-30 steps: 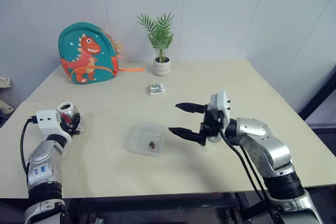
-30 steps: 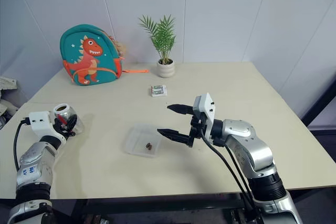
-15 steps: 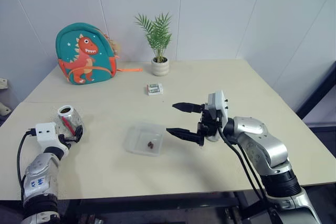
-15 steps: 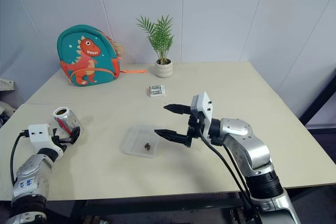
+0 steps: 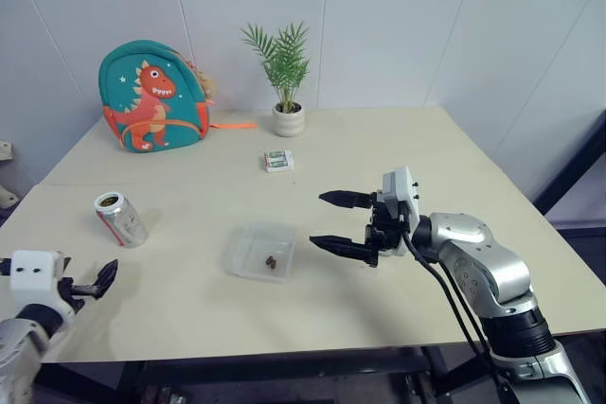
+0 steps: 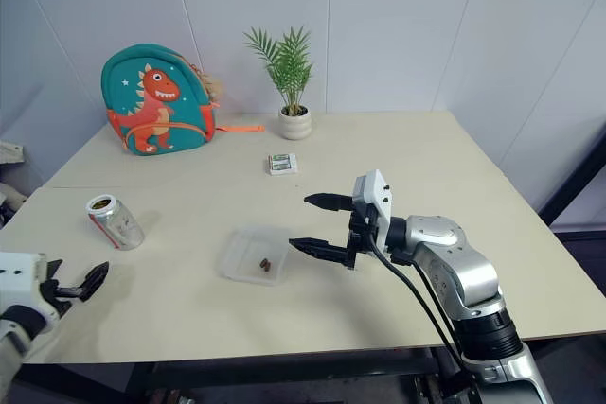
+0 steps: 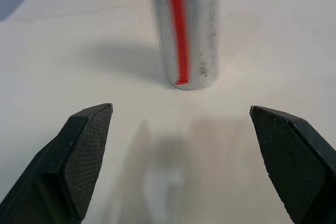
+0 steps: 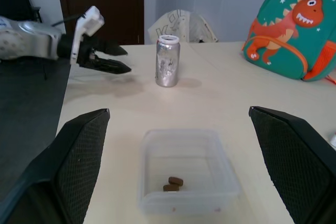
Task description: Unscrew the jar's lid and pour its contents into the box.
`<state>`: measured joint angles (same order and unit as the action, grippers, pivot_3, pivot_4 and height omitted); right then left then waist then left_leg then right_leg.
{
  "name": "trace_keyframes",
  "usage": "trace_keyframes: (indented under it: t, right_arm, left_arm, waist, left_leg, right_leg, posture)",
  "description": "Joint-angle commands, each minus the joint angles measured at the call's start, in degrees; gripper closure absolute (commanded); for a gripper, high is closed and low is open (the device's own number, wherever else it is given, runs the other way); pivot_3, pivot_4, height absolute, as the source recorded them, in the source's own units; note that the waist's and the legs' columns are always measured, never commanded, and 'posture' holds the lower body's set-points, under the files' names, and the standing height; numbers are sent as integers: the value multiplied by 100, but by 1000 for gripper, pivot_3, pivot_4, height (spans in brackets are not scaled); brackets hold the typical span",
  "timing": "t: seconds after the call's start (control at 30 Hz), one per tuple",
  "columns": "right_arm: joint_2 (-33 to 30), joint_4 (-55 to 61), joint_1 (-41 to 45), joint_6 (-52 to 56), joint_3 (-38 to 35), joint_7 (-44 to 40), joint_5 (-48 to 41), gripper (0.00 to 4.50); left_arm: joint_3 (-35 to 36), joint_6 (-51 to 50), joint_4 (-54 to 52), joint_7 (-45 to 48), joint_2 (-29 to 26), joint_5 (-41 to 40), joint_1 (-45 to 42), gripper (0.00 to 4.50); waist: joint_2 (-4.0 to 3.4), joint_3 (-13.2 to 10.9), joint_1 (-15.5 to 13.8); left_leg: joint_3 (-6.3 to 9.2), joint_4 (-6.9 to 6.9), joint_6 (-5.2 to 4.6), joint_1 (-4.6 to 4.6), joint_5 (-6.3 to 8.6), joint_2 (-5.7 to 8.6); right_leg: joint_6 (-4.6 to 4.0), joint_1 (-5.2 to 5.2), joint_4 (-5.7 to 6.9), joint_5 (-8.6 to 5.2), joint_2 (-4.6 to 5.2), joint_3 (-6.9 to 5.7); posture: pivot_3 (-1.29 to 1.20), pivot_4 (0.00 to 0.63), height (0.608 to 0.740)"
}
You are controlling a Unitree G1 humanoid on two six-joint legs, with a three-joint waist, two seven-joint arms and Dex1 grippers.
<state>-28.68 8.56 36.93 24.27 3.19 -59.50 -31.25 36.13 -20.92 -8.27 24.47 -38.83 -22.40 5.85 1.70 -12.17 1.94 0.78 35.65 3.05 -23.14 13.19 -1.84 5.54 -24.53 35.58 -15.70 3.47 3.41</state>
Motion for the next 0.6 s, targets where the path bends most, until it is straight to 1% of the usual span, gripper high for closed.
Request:
trace_keyframes:
  t: [0.03,0.13,0.23,0.33,0.4,0.47,0.5,0.6]
  right_arm:
    - [-182,116,-68,-21,-237,-112,-116,0]
    - [-351,79,-156,-64,-302,-181,-78,0]
    - [-476,29,-225,-151,-329,-241,-9,0]
    - [-536,0,-285,-249,-355,-185,85,0]
    - [-557,2,-398,-431,-456,-47,223,0]
    - [-655,102,-516,-450,-566,13,248,0]
    - [-709,170,-570,-424,-607,10,233,0]
    - [-890,404,-850,-400,-718,-42,181,0]
  left_arm:
    - [-13,307,-793,844,-334,-193,293,35]
    - [-386,769,-1089,1449,-574,-110,222,35]
    - [-655,878,-1110,1739,-529,-385,-190,35]
    - [-1068,879,-899,2197,-624,-544,-719,35]
    - [-1333,605,-620,2679,-743,-835,-1152,35]
    - [-1471,529,-370,2877,-804,-901,-1493,35]
    - [-1506,528,-289,2933,-832,-887,-1595,35]
    - [-1577,771,-13,3030,-819,-673,-1827,35]
  waist:
    - [0,0,-17]
    - [1,0,-35]
    - [0,0,-25]
    - [0,0,-14]
    - [1,0,-13]
    - [0,0,-16]
    - [0,0,-9]
    - [0,0,6]
  left_leg:
    - [0,-1,0,0,0,0]
    - [-2,-3,-1,-4,0,2]
    - [-11,-18,-5,-5,-1,2]
    - [-12,-28,-6,-4,-1,-1]
    - [-12,-31,-6,-3,-2,-3]
    - [-11,-31,-6,-3,-2,-2]
    - [-11,-31,-6,-3,-2,-2]
    - [-12,-31,-6,-3,-2,-1]
  right_leg:
    - [-1,2,-6,0,1,0]
    - [-3,4,-22,0,6,0]
    - [-8,5,-41,4,7,6]
    - [-5,2,-42,5,0,5]
    - [2,0,-40,8,-8,6]
    - [52,-3,-26,35,-11,4]
    - [69,-5,-26,45,-13,5]
    - [73,-5,-28,45,-13,6]
  posture:
    - [0,150,740]
    - [0,150,740]
    - [0,150,740]
    - [0,150,740]
    - [0,150,740]
    - [0,150,740]
    - [0,150,740]
    - [0,150,740]
